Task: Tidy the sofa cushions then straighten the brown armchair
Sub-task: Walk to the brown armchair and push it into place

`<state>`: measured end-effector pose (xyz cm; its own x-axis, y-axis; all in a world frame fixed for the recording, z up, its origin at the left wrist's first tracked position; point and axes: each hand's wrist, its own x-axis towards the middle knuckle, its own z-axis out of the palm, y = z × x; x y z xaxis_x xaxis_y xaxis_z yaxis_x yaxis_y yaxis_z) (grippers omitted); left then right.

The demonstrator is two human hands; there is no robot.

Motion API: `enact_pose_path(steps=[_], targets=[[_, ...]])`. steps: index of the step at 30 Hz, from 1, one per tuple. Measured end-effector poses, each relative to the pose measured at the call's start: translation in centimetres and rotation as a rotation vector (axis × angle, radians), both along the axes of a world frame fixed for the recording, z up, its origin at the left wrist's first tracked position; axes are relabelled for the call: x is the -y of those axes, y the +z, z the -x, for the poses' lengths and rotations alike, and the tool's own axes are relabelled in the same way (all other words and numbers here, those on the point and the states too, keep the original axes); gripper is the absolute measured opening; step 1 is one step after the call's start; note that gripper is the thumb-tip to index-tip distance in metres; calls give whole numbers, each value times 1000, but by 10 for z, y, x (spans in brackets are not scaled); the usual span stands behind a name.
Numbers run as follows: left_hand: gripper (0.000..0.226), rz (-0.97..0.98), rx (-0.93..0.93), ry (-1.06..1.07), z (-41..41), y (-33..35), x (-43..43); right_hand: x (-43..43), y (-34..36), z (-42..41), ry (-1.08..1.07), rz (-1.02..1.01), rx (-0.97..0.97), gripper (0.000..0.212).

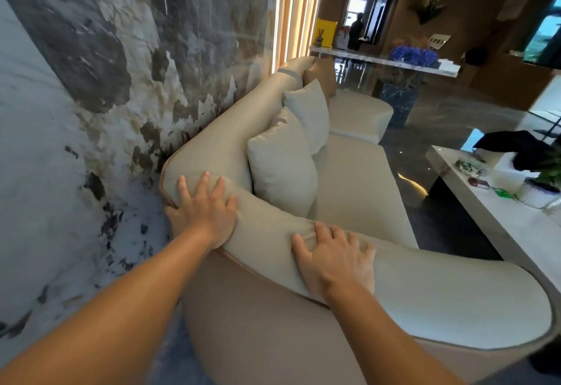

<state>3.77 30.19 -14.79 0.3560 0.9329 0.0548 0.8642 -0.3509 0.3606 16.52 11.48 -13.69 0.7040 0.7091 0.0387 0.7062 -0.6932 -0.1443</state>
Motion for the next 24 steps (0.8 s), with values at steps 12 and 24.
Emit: enact_pose_path(steps=[12,24], targets=[[57,63,-35,-22,-18,9,-30,-19,8,-28,155,1,-111,82],[56,19,-37,34,-26,7,-33,82,4,-108,3,22,11,69]])
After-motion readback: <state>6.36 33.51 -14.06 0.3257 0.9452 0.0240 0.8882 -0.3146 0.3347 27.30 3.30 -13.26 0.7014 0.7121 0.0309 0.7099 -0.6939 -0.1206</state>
